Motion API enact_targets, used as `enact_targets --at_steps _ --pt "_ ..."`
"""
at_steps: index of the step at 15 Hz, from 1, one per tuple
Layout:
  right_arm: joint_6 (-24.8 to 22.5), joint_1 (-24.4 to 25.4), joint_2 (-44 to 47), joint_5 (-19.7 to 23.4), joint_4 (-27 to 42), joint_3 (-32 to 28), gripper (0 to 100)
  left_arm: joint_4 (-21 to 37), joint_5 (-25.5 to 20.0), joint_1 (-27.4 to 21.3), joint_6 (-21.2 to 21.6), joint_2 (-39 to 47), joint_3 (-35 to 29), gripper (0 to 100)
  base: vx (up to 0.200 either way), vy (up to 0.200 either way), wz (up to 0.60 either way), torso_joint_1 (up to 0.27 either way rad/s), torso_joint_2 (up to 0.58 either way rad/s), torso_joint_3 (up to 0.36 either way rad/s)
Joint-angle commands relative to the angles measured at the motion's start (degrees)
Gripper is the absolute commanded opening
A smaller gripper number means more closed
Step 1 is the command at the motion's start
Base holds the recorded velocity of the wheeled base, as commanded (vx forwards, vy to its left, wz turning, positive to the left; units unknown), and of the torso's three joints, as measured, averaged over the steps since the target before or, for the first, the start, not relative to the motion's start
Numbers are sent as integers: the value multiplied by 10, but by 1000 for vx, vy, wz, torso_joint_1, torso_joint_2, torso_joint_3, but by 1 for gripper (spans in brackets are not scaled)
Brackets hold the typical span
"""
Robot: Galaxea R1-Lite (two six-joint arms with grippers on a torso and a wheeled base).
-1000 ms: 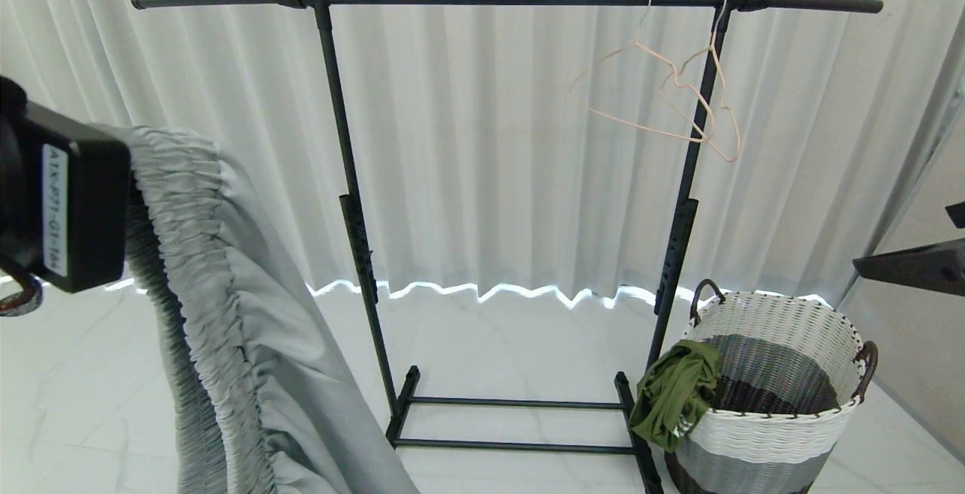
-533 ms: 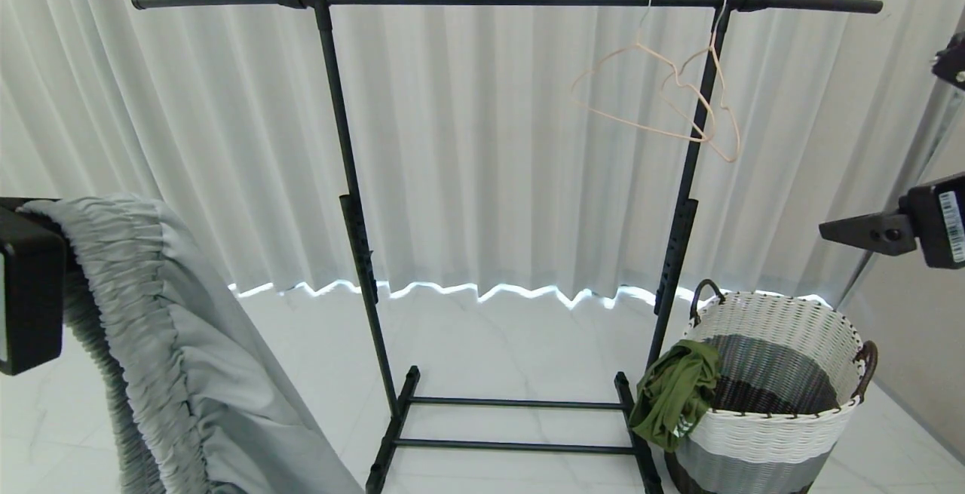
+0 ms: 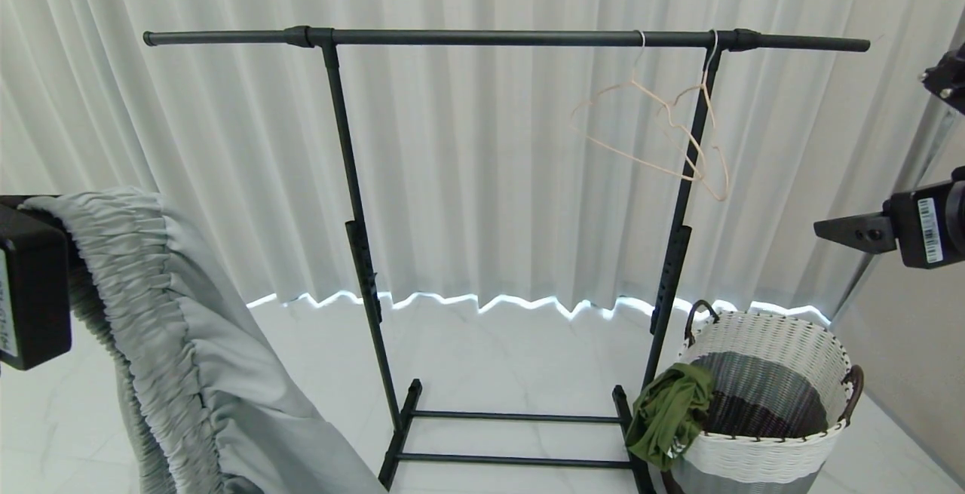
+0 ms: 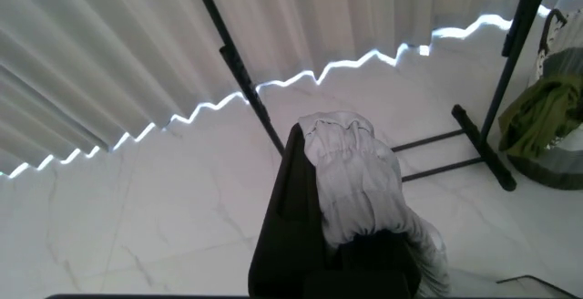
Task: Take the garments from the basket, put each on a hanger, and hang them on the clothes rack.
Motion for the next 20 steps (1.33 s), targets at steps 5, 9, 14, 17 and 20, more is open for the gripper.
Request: enact_targets --at_steps 5,9,14,17,20 --pt "0 -36 8 0 -36 2 100 -1 0 0 16 -4 0 0 0 0 0 160 -472 -310" --pt "-1 -39 9 0 -39 6 100 -1 0 0 16 -4 0 0 0 0 0 187 -486 -300" --pt "-12 -39 13 0 -39 8 100 -1 -1 11 13 0 0 0 160 0 0 55 -150 -85" --pt "-12 -42 18 0 -39 8 100 -1 -1 11 14 0 0 0 200 0 0 14 -2 -7" --pt "-11 -53 31 3 -39 10 100 -1 -1 11 15 2 -1 0 200 0 0 4 -1 4"
